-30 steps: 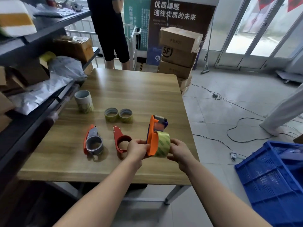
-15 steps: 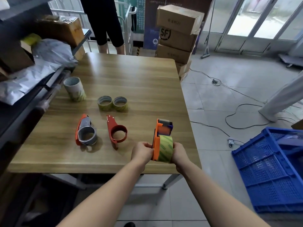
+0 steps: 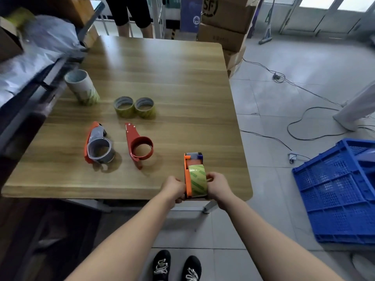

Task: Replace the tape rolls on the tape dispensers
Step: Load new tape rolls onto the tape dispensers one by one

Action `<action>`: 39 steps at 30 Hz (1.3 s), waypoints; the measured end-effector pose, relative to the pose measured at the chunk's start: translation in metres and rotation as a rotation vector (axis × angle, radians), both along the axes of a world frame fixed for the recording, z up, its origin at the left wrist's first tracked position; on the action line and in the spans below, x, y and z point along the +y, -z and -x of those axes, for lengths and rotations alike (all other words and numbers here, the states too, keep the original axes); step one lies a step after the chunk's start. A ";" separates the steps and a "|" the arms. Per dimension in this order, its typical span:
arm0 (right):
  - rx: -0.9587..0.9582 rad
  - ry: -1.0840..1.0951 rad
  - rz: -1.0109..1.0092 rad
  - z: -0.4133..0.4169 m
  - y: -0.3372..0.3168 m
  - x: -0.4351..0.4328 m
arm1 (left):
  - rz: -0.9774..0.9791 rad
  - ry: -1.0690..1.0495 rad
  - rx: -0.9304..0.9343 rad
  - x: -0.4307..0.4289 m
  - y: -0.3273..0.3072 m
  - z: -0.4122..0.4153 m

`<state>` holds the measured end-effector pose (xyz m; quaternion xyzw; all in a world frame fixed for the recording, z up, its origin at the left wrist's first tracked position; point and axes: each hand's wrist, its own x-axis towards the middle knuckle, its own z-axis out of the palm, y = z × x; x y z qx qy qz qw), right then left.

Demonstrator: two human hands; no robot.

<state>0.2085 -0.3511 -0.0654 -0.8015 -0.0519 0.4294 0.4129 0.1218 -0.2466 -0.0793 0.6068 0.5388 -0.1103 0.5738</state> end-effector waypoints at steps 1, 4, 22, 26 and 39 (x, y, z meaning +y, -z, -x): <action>0.009 0.004 0.010 0.001 0.005 -0.001 | 0.012 0.007 0.012 -0.001 0.003 0.000; 0.020 0.017 0.052 0.002 0.018 -0.003 | 0.025 0.016 0.021 -0.002 0.013 -0.002; -0.064 0.027 0.212 -0.010 0.057 -0.012 | -0.163 0.342 0.174 -0.001 0.044 -0.023; -0.077 0.023 0.240 -0.013 0.060 -0.010 | -0.343 0.519 0.314 -0.001 0.042 -0.024; -0.097 -0.009 0.047 -0.014 0.059 -0.019 | -0.343 0.249 -0.115 -0.011 0.038 -0.006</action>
